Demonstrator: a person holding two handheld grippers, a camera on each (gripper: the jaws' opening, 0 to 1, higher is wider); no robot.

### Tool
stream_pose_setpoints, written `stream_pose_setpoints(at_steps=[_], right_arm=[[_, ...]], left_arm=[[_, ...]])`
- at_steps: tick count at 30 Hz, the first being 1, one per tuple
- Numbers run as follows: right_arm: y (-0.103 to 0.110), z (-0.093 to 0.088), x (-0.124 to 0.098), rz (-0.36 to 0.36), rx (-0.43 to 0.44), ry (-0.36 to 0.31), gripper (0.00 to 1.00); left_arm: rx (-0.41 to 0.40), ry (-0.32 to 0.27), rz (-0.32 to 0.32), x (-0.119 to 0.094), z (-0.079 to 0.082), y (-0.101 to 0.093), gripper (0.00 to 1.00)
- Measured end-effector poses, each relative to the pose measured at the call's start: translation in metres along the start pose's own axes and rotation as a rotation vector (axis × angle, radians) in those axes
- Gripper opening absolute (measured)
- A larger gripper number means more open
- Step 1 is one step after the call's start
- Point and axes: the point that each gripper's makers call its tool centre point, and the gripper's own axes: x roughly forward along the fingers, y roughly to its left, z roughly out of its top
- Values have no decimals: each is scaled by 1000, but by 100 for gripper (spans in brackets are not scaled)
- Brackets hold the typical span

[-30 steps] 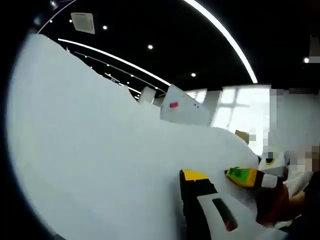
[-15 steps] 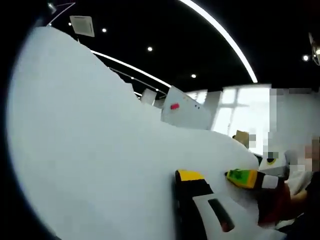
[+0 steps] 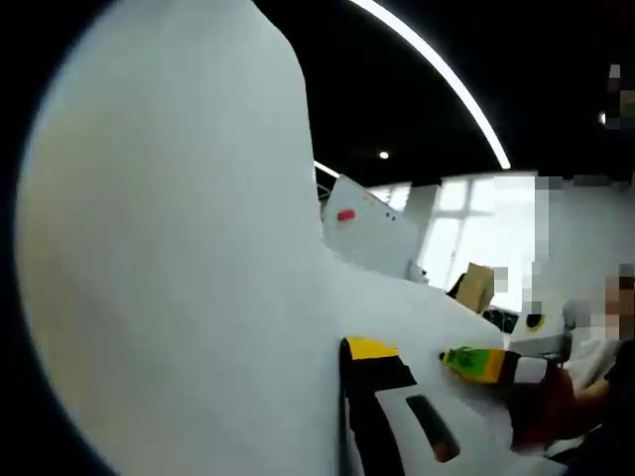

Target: Organize the stack of printing papers by aligning and flattening the scattered papers on the table

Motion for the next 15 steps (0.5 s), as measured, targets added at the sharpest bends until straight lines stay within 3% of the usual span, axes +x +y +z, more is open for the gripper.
stream_pose_setpoints(at_steps=[9,15], right_arm=[[-11,0,-1,-69,-29,7,30],[-15,6,-2,-110,-64,-27,53]], left_arm=[[-3,3,0,0,-1,0,6],[-4,5,0,0,-1,0,6]])
